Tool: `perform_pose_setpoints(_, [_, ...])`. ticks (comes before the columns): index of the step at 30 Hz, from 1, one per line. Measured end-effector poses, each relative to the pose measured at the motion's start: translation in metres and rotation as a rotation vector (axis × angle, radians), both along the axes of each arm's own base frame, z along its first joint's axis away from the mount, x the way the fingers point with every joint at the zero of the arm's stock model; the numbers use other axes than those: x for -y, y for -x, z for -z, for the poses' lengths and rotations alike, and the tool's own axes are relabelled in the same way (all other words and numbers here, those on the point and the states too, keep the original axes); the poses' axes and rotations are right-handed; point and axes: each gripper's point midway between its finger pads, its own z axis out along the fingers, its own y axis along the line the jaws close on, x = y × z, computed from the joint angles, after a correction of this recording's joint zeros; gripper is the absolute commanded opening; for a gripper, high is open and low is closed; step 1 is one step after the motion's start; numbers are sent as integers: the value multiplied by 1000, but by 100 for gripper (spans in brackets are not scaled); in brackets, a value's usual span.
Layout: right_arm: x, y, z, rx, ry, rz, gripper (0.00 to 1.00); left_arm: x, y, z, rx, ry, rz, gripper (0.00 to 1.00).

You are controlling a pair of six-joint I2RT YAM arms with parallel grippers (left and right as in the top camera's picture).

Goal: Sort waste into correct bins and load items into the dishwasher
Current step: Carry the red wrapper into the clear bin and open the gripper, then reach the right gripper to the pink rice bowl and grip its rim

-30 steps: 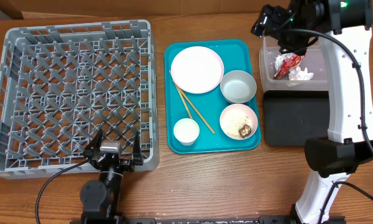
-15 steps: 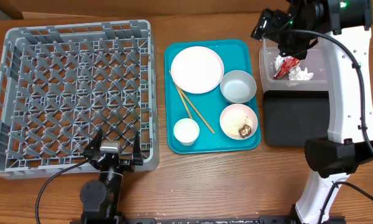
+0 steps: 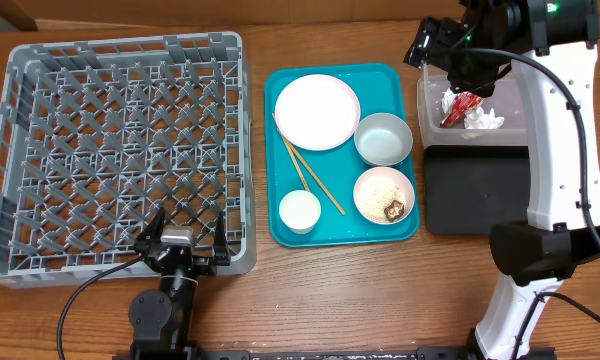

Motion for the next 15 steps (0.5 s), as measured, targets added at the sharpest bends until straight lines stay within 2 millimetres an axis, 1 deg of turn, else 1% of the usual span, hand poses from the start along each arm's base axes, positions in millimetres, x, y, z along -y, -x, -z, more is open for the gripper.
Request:
perform_pose_setpoints(9, [0,3,1,-8,10,-22,88,0,0,0,0,0,0,100])
perform_pose_setpoints(15, [-4,7,2,-16,16,-42,84,0,0,0,0,0,0,100])
